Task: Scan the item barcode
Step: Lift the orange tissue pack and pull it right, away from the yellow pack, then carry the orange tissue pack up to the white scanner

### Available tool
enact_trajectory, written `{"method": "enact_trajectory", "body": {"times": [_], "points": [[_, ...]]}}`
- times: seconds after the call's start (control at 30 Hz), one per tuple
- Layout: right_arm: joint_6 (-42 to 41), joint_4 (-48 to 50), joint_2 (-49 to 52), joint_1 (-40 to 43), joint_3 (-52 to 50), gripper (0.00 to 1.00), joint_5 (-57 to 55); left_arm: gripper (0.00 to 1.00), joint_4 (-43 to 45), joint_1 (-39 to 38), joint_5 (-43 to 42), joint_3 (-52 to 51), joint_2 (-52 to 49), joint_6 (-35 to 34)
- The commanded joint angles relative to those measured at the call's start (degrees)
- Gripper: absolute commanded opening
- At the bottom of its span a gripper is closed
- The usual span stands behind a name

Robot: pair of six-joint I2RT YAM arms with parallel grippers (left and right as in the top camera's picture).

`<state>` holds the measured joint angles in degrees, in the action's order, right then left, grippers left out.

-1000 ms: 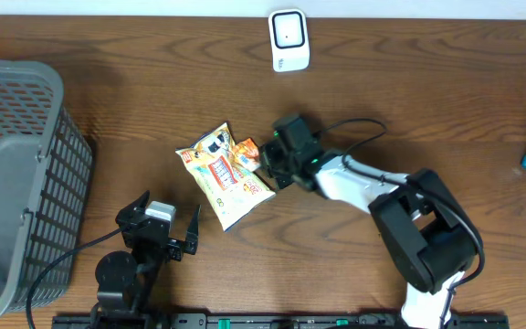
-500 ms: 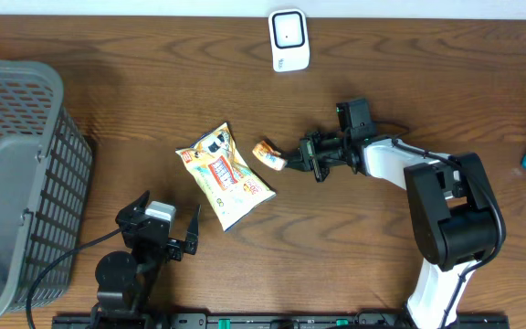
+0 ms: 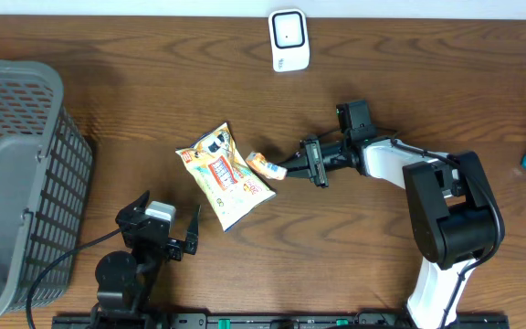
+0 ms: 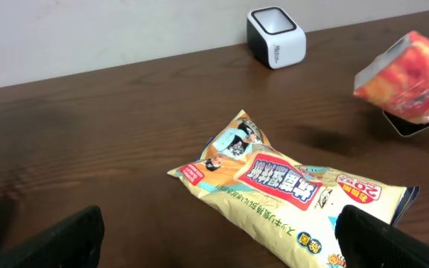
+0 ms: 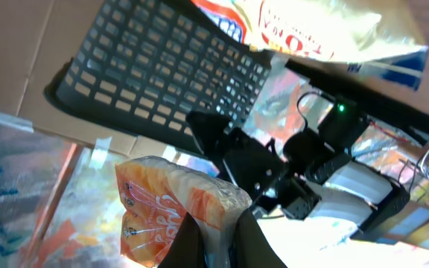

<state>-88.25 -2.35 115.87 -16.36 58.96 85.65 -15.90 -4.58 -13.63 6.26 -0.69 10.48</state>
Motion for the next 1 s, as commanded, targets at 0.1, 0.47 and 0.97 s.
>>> {"method": "enact_trajectory", "body": {"times": [0.1,0.47,0.97], "points": [[0.39,-0.24,0.70,-0.28,-0.48,0.01,3.67,0.98,-1.22,-0.11,-0.74,-0.92,0.09,-0.11],[-0.90,-0.22,0.70,-0.24,-0.48,0.02,0.22,0.98,-1.22,-0.11,-0.74,-0.92,0.09,-0.11],[3.02,-1.20,-8.09,-3.26,-0.48,0.02,3.82,0.98,-1.22,-0.11,-0.74,-0.92,0.09,-0.11]]}}
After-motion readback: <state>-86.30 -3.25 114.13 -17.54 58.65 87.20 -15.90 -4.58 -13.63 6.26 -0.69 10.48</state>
